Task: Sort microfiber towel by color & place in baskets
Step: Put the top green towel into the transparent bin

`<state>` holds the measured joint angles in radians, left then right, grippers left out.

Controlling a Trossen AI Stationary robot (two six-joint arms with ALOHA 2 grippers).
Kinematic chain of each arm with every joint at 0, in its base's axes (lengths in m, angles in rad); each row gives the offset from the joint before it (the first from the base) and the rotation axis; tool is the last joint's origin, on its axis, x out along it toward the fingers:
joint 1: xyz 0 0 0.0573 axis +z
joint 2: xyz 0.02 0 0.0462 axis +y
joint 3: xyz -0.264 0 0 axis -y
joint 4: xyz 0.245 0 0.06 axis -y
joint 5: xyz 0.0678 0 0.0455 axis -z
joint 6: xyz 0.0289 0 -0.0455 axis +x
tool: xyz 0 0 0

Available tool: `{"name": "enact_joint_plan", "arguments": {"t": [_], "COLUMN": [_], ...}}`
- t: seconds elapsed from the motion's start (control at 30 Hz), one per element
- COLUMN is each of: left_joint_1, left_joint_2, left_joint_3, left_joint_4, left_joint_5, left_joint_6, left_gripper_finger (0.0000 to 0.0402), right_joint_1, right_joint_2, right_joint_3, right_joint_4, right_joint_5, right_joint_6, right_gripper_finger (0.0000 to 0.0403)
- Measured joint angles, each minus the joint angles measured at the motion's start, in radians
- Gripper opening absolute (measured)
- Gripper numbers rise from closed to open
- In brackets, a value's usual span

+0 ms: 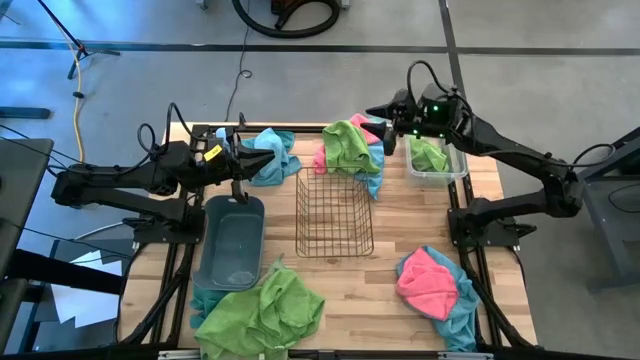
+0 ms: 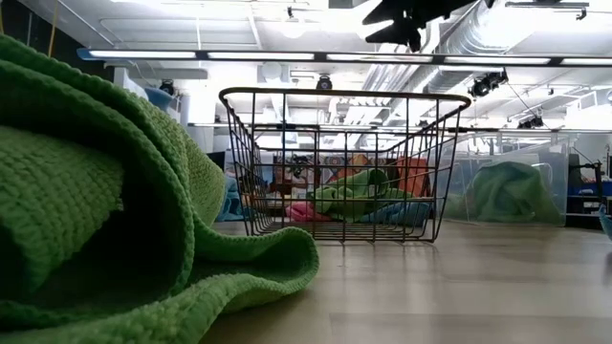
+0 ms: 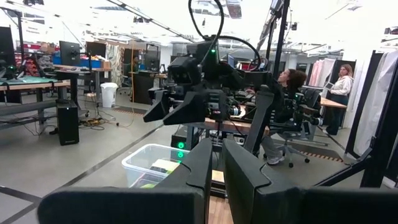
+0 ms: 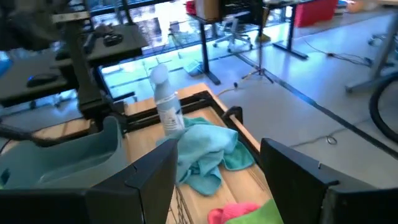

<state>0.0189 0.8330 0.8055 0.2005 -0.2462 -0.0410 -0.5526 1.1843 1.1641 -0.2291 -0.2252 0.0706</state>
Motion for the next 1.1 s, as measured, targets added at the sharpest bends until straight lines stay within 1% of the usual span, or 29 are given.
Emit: {"name": "enact_joint_plan", "arguments": {"t": [0.13, 0.2, 0.27, 0.33, 0.4, 0.6, 0.7, 0.8, 0.93, 1.1], "left_joint_1": [0.0, 0.0, 0.0, 0.0, 0.0, 0.0, 0.0, 0.0, 0.0, 0.0], "left_joint_2": [0.0, 0.0, 0.0, 0.0, 0.0, 0.0, 0.0, 0.0, 0.0, 0.0], "left_joint_3": [0.0, 0.0, 0.0, 0.0, 0.0, 0.0, 0.0, 0.0, 0.0, 0.0], "left_joint_4": [0.001, 0.007, 0.019, 0.031, 0.042, 0.041, 0.041, 0.041, 0.041, 0.04], "left_joint_5": [-0.003, -0.003, -0.003, -0.003, -0.003, -0.004, -0.004, -0.004, -0.004, -0.004], "left_joint_6": [0.0, 0.0, 0.0, 0.0, 0.0, 0.0, 0.0, -0.003, -0.01, -0.01], "left_gripper_finger": [0.0026, 0.0026, 0.0026, 0.0026, 0.0026, 0.0026, 0.0026, 0.0026, 0.0026, 0.0026], "right_joint_1": [-0.001, -0.001, -0.001, -0.001, -0.003, -0.005, -0.016, -0.03, -0.044, -0.052], "right_joint_2": [0.034, 0.062, 0.107, 0.166, 0.234, 0.456, 0.563, 0.658, 0.759, 0.846], "right_joint_3": [0.0, 0.002, 0.031, 0.089, 0.167, 0.427, 0.524, 0.586, 0.613, 0.614], "right_joint_4": [0.003, 0.007, -0.026, -0.099, -0.192, -0.496, -0.617, -0.71, -0.762, -0.789], "right_joint_5": [0.085, 0.109, 0.127, 0.133, 0.162, 0.274, 0.278, 0.278, 0.278, 0.286], "right_joint_6": [0.085, 0.098, 0.14, 0.174, 0.179, 0.083, 0.097, 0.113, 0.131, 0.16], "right_gripper_finger": [0.0227, 0.0227, 0.0227, 0.0227, 0.0227, 0.0227, 0.0227, 0.0227, 0.0227, 0.0227]}}
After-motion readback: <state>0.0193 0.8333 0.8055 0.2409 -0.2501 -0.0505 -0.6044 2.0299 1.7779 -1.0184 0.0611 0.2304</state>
